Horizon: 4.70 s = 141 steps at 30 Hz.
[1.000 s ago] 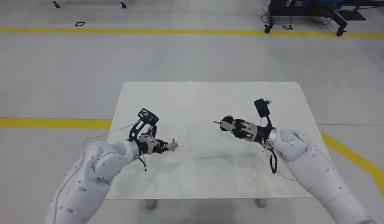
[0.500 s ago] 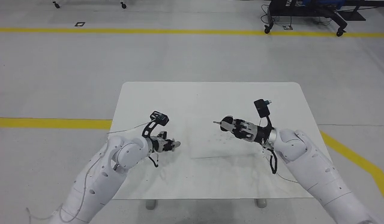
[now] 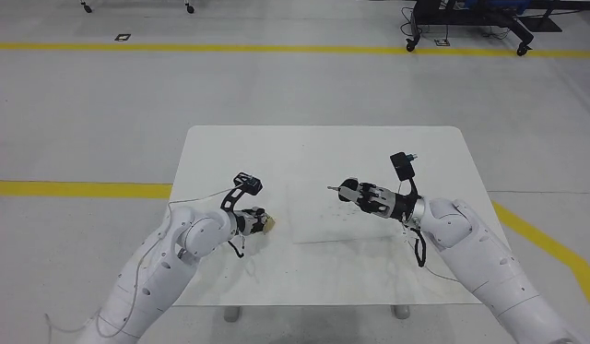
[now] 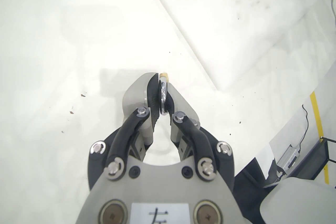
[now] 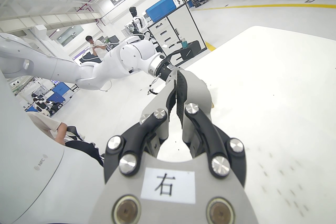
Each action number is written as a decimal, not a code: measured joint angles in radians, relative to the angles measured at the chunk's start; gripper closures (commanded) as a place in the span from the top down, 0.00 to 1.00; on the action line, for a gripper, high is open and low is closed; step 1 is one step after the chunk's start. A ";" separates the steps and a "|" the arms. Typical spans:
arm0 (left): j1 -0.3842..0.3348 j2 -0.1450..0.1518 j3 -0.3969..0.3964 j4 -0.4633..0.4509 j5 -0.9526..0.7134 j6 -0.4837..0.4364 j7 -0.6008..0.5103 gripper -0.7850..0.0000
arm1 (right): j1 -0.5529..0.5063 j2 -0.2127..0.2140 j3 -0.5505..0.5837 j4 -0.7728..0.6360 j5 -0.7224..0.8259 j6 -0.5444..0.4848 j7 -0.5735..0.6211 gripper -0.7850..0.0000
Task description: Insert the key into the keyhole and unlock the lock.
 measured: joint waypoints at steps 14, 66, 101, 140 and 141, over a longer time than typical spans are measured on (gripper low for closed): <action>0.032 0.003 -0.034 -0.043 0.022 -0.018 0.092 0.00 | 0.000 0.000 0.000 0.000 0.000 0.000 0.000 0.00; -0.408 -0.241 0.158 0.781 -1.639 0.113 -0.261 0.00 | 0.085 -0.126 -0.117 0.064 -0.059 0.114 -0.394 0.00; -0.522 -0.335 0.215 0.756 -1.651 0.454 0.147 0.00 | -0.184 -0.057 0.180 -0.222 0.509 0.659 -0.054 0.00; -0.482 -0.366 0.220 0.683 -1.507 0.379 0.379 0.00 | -0.228 -0.084 0.127 -0.371 0.465 1.085 -0.210 0.00; -0.482 -0.367 0.220 0.682 -1.498 0.375 0.384 0.00 | -0.224 -0.086 0.123 -0.370 0.471 1.087 -0.211 0.00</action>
